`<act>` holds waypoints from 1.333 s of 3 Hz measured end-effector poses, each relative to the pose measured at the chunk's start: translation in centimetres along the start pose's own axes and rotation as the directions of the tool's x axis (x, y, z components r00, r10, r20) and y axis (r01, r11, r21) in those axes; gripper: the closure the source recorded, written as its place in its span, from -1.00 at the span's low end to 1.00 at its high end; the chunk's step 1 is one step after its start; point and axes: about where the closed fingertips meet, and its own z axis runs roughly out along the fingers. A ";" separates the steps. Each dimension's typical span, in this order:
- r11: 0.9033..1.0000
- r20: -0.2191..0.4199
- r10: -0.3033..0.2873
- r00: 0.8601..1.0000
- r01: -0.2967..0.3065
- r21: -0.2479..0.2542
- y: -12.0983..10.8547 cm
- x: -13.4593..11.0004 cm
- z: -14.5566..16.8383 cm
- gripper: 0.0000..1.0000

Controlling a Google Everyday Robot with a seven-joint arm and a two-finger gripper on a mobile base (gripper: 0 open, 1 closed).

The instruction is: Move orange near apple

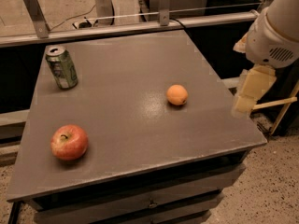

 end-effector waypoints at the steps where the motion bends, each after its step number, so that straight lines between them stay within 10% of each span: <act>1: 0.999 0.011 -0.028 1.000 0.028 -0.035 -1.4 -2.7 4.4 -1.00; 4: 0.990 0.115 -0.065 0.991 0.079 -0.118 -2.4 -7.8 11.6 -0.96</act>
Offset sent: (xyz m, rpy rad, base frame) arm 0.0797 0.0830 -0.0879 0.1094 0.0742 0.1227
